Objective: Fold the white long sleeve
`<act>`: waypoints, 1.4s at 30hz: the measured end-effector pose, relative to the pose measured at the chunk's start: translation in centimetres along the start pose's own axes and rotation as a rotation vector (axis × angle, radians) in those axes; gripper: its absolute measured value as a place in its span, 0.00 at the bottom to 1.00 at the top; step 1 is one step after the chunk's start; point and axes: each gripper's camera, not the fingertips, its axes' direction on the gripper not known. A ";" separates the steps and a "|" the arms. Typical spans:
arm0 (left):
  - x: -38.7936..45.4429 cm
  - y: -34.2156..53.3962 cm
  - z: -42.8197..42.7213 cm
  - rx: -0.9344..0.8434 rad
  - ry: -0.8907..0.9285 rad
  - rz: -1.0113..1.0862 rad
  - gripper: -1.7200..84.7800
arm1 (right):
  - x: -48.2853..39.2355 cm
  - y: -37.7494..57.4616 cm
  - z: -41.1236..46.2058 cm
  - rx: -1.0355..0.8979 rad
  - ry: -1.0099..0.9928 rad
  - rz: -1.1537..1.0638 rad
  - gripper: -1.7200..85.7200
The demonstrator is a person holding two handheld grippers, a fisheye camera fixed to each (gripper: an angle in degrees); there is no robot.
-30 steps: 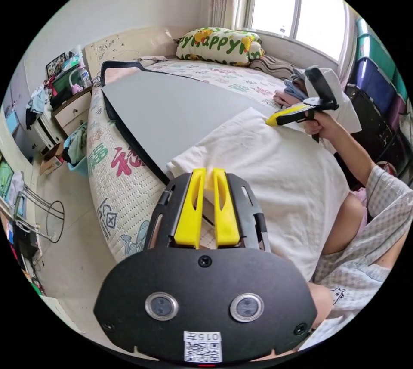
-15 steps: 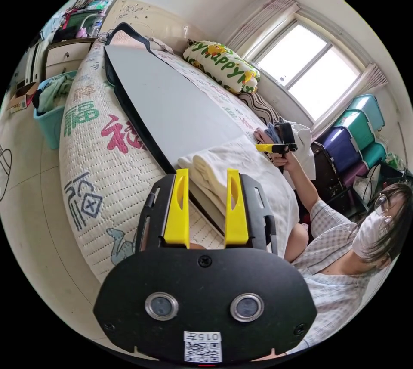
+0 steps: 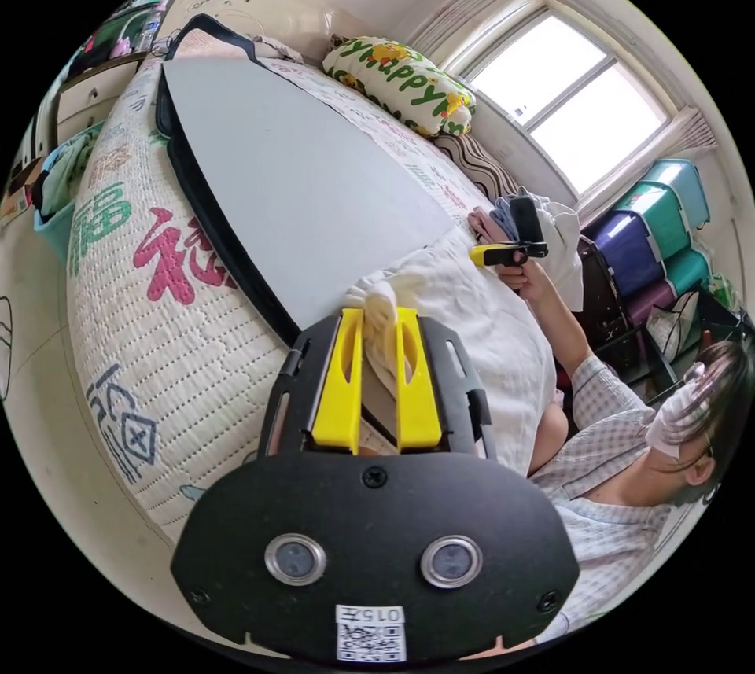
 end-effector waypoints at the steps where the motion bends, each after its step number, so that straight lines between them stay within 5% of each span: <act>1: 0.4 0.3 -0.2 0.006 -0.019 0.018 0.09 | -0.9 0.7 -0.5 0.020 0.016 -0.032 0.10; 12: 19.5 6.5 -10.0 0.308 -0.106 0.430 0.07 | -16.2 15.7 -12.5 0.337 0.087 -0.349 0.09; 21: 38.9 8.5 -9.4 0.455 -0.006 0.774 0.05 | -29.2 36.0 -26.3 0.643 0.377 -0.512 0.09; 32: 60.4 -2.3 11.1 0.415 0.388 0.961 0.04 | -37.2 57.1 -47.0 1.010 1.082 -0.249 0.08; 42: 68.6 -17.4 30.2 0.386 0.535 0.707 0.05 | -30.8 53.3 -62.7 0.990 1.439 0.069 0.08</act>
